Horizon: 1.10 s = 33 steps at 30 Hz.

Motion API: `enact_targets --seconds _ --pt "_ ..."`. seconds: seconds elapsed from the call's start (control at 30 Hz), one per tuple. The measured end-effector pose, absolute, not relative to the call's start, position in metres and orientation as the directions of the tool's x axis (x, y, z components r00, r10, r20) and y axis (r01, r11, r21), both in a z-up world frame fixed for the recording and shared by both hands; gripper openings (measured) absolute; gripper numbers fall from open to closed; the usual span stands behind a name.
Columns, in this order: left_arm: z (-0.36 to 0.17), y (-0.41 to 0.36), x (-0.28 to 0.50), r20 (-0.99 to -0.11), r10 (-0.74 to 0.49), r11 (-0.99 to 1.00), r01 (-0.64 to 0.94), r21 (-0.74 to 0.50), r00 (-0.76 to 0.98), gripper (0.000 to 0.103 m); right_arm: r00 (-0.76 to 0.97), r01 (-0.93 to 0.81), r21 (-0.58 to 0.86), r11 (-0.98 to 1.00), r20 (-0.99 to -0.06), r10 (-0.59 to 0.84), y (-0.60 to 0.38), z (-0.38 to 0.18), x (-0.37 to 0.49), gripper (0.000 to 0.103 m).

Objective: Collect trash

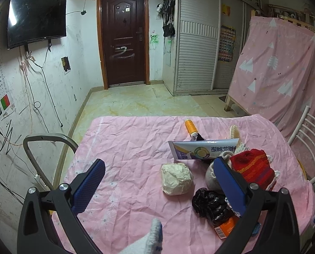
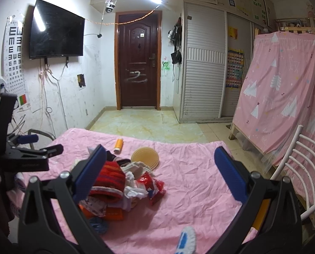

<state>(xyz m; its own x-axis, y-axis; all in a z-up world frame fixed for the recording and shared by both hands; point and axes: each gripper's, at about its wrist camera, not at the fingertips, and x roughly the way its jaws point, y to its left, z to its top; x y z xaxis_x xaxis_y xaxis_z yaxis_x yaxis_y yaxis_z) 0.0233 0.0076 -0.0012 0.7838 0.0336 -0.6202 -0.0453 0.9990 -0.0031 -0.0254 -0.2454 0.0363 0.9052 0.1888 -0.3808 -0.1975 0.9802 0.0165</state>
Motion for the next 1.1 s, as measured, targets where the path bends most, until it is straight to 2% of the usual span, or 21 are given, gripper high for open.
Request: enact_targets --seconds 1.1 --pt "-0.020 0.016 0.045 -0.659 0.066 0.997 -0.080 0.009 0.749 0.093 0.893 -0.201 0.005 0.980 -0.410 0.185 -0.242 0.029 -0.019 0.098"
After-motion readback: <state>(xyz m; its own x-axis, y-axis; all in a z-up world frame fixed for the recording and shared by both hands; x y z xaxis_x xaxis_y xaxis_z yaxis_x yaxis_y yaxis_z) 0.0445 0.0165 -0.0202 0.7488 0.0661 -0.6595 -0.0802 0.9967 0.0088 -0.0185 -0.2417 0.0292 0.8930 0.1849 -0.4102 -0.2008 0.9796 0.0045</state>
